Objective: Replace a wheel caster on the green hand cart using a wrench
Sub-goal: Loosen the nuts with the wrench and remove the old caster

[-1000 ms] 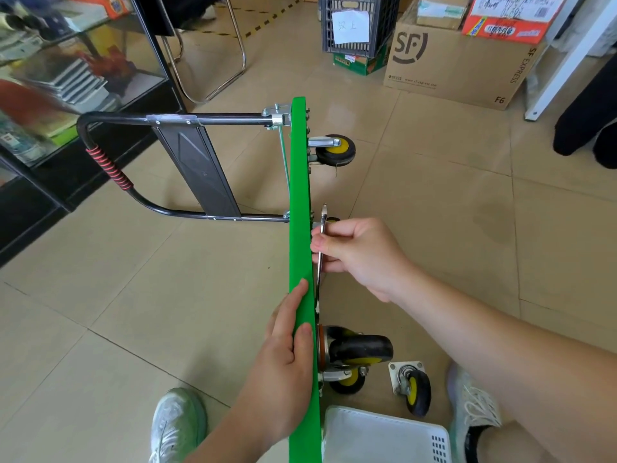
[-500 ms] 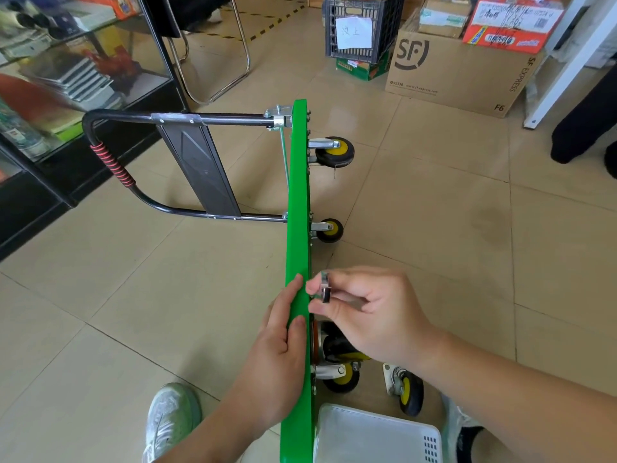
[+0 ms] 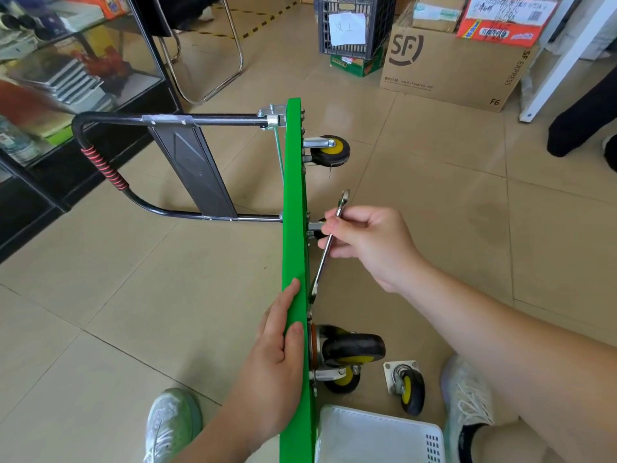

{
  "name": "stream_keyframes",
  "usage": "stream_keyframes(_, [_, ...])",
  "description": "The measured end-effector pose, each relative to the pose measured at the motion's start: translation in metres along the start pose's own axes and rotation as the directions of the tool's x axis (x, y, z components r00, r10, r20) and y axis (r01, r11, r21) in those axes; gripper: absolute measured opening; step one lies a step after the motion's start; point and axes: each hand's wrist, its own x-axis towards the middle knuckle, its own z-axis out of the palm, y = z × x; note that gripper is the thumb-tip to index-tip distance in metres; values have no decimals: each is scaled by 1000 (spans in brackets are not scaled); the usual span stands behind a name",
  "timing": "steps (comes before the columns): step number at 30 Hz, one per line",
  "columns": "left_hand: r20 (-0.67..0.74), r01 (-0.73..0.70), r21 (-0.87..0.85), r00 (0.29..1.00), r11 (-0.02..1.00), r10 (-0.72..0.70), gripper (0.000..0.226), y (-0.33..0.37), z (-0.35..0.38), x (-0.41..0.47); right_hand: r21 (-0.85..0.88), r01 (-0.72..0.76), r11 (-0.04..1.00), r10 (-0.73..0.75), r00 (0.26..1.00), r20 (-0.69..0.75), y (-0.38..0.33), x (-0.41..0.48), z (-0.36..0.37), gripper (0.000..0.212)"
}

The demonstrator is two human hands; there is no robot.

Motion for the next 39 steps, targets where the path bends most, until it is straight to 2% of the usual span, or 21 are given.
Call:
stream_keyframes(10, [-20, 2, 4, 1000, 1000, -2, 55, 1, 1, 0, -97, -125, 987, 138, 981, 137, 9, 12, 16, 11])
stream_keyframes(18, [-9, -3, 12, 1000, 1000, 4, 54, -1, 1, -1, -78, -76, 994, 85, 990, 112, 12, 2, 16, 14])
stream_keyframes(24, [-13, -16, 7, 1000, 1000, 16, 51, 4, 1, -1, -124, 80, 989, -55, 979, 194, 4, -20, 12, 19])
stream_keyframes(31, [-8, -36, -14, 999, 999, 36, 50, 2, 3, 0, -97, 294, 951, -250, 914, 318, 13, -61, 5, 30])
stream_keyframes(33, [-11, -40, -40, 999, 998, 39, 53, -2, 3, 1, -142, 407, 902, -332, 867, 372, 19, -74, 3, 27])
stream_keyframes(36, [-29, -28, -105, 999, 994, 25, 64, -6, 5, 3, -224, 598, 769, -477, 772, 421, 27, -88, 2, 19])
stream_keyframes(39, [-24, -19, -63, 1000, 998, 18, 52, -2, 5, 1, -222, 633, 742, -548, 763, 342, 34, -88, -1, 22])
